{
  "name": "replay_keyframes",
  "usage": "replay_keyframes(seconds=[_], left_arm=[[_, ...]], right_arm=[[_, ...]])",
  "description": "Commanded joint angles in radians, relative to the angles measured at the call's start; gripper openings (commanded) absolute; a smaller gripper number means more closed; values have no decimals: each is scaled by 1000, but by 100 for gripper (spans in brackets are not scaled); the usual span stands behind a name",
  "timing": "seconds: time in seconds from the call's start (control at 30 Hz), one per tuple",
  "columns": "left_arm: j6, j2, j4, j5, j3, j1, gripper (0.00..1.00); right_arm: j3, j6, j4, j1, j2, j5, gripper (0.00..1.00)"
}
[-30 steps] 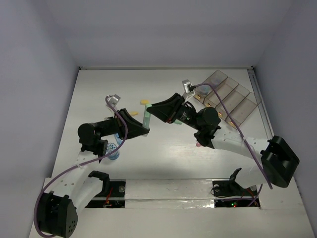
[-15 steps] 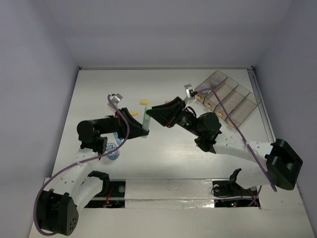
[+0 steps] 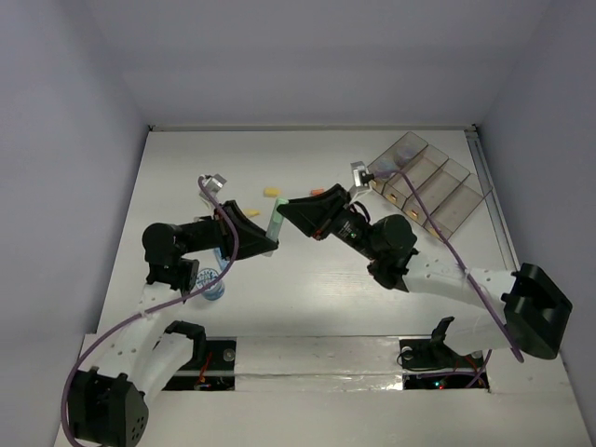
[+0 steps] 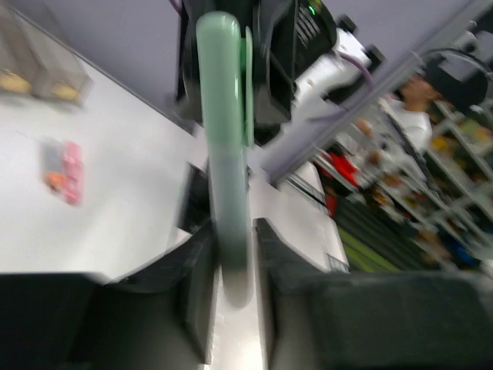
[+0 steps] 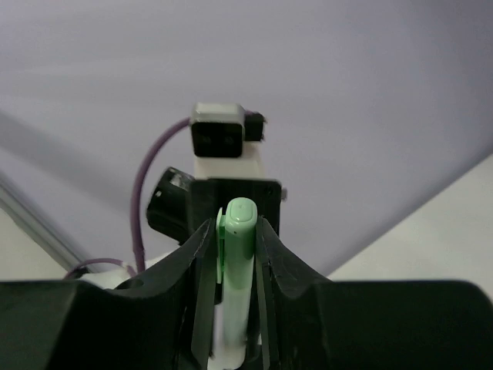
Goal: Sort the stationery into containers
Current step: Place the pen in the storage box.
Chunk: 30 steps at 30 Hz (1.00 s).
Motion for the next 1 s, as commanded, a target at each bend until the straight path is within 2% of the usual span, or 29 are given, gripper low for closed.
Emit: replay_keyframes(seconds=[0.0, 0.07, 0.1, 0.13, 0.2, 0.27, 0.3, 0.33, 0.37, 0.47, 0.57, 0.6, 0.77, 0.83, 0.97], left_arm=[[186, -122, -123, -336, 142, 18, 29], [268, -159, -254, -347, 143, 18, 42], [303, -197, -307, -362, 140, 18, 54], [341, -216, -360, -367, 114, 18, 60], [365, -266, -387, -373, 73, 18, 73], [443, -309, -491, -388, 44, -2, 80], [477, -320, -532, -403, 45, -2, 89], [519, -329, -639, -416, 71, -23, 91], [612, -335, -698, -431, 91, -33, 93], [736, -351, -863, -517, 172, -71, 97], [834, -362, -927, -635, 198, -123, 99], [863, -371, -933, -690, 189, -134, 99], [911, -391, -990, -793, 182, -186, 99], [916, -411, -991, -824, 180, -201, 99], [923, -424, -1022, -847, 185, -231, 99]], right_arm=[[-21, -46, -391, -10, 85, -51, 0], [14, -2, -363, -62, 99, -29, 0], [34, 12, -312, -90, 123, -28, 0], [54, 24, -281, -146, 139, -20, 0], [140, 86, -244, -206, 195, -37, 0], [193, 110, -236, -275, 225, -29, 0], [244, 109, -272, -297, 237, -25, 0], [259, 101, -291, -317, 238, -22, 0], [267, 78, -306, -356, 234, -13, 0], [240, 31, -400, -460, 179, 27, 0], [156, 5, -455, -568, 107, 38, 0], [139, -8, -496, -640, 90, 43, 0], [109, -118, -635, -847, 31, 44, 0], [128, -143, -694, -936, 44, 32, 0], [206, -192, -757, -1038, 114, 24, 0]])
